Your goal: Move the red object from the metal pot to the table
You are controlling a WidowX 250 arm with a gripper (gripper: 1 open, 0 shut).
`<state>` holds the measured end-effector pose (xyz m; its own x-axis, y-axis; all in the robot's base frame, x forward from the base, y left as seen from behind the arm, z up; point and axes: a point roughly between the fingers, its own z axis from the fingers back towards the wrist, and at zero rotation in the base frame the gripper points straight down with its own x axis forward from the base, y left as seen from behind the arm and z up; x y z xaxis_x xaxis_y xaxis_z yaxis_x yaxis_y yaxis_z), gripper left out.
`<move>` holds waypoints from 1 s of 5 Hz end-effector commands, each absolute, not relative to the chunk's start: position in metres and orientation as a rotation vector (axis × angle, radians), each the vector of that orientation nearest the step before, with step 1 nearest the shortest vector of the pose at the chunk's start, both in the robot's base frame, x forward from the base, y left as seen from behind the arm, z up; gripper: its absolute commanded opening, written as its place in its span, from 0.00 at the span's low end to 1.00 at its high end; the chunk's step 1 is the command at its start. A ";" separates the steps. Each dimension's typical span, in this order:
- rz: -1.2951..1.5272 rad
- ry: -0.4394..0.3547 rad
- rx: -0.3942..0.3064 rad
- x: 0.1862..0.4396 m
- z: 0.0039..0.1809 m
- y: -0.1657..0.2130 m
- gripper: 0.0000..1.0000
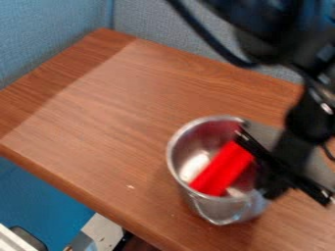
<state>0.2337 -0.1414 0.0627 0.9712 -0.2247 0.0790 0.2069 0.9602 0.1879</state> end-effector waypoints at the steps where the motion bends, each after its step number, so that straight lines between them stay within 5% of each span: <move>1: -0.146 -0.135 0.153 0.244 0.078 -0.111 0.00; 5: -0.013 -0.081 0.179 0.246 0.064 -0.045 0.00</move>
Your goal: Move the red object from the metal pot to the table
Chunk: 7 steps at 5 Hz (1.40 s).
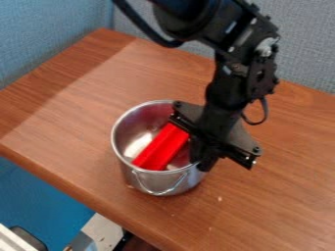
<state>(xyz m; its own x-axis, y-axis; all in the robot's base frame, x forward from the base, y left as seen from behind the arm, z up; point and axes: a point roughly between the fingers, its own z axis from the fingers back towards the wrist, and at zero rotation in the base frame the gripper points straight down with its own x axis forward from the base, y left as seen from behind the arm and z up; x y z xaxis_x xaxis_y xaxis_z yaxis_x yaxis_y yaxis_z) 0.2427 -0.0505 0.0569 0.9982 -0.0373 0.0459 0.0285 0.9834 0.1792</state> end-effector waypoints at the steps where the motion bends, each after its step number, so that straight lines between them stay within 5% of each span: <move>1: -0.002 -0.076 0.169 0.248 0.061 -0.048 0.00; 4: 0.023 -0.075 0.157 0.255 0.052 -0.060 0.00; 5: 0.023 -0.076 0.146 0.255 0.051 -0.062 1.00; 6: 0.020 -0.098 0.143 0.251 0.064 -0.064 0.00; 7: 0.024 -0.112 0.140 0.249 0.071 -0.063 0.00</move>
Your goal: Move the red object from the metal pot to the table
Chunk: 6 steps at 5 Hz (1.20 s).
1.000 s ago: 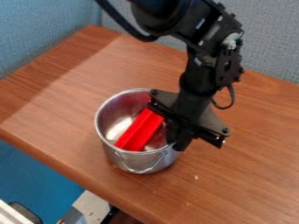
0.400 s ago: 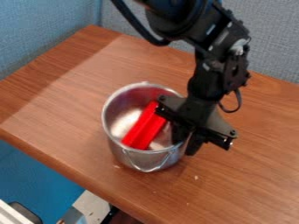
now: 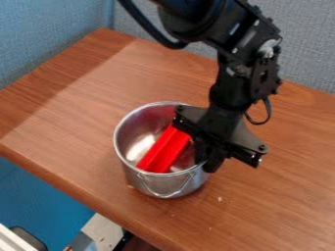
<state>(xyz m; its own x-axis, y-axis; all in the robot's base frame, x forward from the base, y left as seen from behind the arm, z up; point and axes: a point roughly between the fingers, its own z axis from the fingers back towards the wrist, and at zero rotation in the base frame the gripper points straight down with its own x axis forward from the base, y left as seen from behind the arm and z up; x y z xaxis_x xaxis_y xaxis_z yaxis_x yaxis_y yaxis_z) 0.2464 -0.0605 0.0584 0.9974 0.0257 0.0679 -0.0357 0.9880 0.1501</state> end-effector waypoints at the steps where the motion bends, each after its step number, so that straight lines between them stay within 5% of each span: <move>1: 0.039 -0.109 0.123 0.251 0.069 -0.063 0.00; 6: 0.057 -0.172 0.092 0.245 0.088 -0.064 0.00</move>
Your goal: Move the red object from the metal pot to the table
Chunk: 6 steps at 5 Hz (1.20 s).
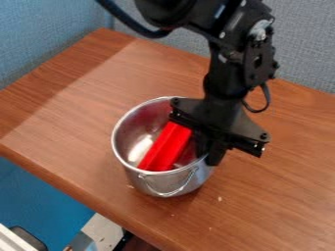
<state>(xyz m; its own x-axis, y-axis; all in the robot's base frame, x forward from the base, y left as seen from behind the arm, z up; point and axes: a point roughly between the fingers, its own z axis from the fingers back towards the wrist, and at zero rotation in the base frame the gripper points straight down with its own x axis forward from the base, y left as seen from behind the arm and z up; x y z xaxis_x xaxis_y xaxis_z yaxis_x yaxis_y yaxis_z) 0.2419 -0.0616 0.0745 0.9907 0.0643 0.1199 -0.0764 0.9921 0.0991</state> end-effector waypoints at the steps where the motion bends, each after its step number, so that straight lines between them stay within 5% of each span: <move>1: 0.050 -0.193 0.104 0.243 0.091 -0.064 0.00; 6: -0.021 -0.253 0.152 0.249 0.087 -0.098 0.00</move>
<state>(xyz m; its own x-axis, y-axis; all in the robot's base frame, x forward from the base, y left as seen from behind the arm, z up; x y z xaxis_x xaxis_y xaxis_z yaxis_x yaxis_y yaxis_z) 0.2416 -0.0949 0.0755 0.9786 -0.0380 0.2022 0.0052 0.9870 0.1607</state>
